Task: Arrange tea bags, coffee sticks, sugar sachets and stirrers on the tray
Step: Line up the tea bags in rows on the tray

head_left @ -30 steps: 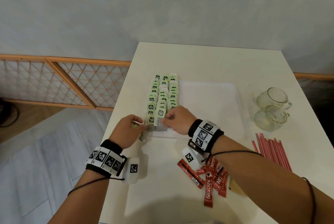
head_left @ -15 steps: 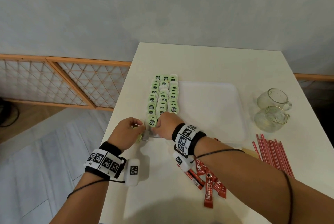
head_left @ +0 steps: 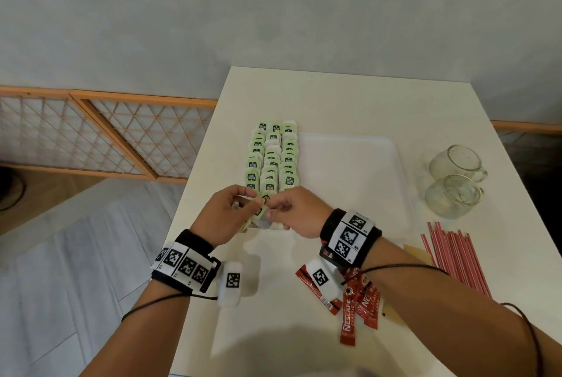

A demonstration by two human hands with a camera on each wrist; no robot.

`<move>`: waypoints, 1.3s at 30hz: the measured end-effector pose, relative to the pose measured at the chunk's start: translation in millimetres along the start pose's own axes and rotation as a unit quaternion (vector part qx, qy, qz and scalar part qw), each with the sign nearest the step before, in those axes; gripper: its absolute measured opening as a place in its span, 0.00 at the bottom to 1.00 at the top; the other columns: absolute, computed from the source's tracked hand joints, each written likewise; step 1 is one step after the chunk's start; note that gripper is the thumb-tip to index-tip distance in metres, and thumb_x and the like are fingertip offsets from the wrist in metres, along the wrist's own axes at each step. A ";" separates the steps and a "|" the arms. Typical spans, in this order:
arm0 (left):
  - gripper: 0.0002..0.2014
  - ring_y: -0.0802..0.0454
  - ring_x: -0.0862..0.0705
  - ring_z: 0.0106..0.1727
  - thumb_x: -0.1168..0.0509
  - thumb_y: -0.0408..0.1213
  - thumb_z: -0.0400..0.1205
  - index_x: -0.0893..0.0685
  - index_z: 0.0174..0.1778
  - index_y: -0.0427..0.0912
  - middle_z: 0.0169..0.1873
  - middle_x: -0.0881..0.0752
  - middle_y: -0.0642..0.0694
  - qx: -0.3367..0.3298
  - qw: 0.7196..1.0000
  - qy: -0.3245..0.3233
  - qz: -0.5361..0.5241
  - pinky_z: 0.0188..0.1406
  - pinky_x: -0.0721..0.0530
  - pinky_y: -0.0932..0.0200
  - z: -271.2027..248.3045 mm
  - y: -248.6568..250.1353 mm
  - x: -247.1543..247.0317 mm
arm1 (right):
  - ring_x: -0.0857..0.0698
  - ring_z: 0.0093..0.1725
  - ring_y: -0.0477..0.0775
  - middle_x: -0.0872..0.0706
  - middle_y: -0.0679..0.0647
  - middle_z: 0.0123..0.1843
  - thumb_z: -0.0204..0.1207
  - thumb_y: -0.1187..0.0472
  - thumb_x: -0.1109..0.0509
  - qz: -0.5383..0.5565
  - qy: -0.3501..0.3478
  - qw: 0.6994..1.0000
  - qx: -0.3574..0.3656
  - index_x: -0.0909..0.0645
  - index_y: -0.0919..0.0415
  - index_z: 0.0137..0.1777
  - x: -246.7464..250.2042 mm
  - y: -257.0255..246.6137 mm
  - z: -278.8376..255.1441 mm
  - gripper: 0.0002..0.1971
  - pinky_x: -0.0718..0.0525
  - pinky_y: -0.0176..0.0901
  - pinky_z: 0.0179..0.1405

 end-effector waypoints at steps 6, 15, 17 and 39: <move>0.10 0.57 0.27 0.23 0.28 0.37 0.83 0.08 0.38 0.54 0.26 0.16 0.44 -0.044 0.998 -0.037 0.040 0.25 0.27 0.66 2.2 2.3 0.4 | 0.15 0.29 0.44 0.08 0.54 0.42 0.83 0.58 0.28 0.040 0.034 0.998 -0.016 0.12 0.60 0.55 10.9 7.8 -3.6 0.07 0.15 0.48 0.40; 0.10 0.58 0.29 0.20 0.32 0.43 0.86 0.10 0.46 0.41 0.23 0.21 0.49 0.031 0.999 0.024 0.025 0.24 0.28 0.62 8.4 -2.6 5.8 | 0.31 0.28 0.48 0.28 0.48 0.26 0.79 0.54 0.25 -0.077 0.084 0.993 -0.027 0.22 0.60 0.28 12.7 8.2 7.0 0.20 0.30 0.40 0.31; 0.10 0.56 0.29 0.22 0.36 0.39 0.88 0.12 0.49 0.37 0.28 0.22 0.48 0.077 0.997 0.024 0.005 0.23 0.30 0.62 7.4 -9.0 6.1 | 0.28 0.28 0.49 0.25 0.53 0.27 0.80 0.54 0.25 -0.089 0.069 0.992 -0.053 0.18 0.70 0.33 8.1 14.4 7.6 0.20 0.27 0.38 0.30; 0.31 0.46 0.17 0.34 0.35 0.28 0.70 0.27 0.73 0.43 0.44 0.14 0.37 0.146 0.973 -0.070 -0.163 0.32 0.21 0.56 -3.2 -16.5 -13.1 | 0.23 0.37 0.30 0.19 0.49 0.56 0.78 0.61 0.24 -0.104 0.024 0.986 0.125 0.15 0.50 0.65 2.1 -9.5 -17.4 0.16 0.29 0.24 0.41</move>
Point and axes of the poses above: each hand's wrist, its own z-axis towards the middle knuckle, its own x-axis out of the back of the hand, y = z × x, the point moved 5 cm from there along z, towards the middle knuckle
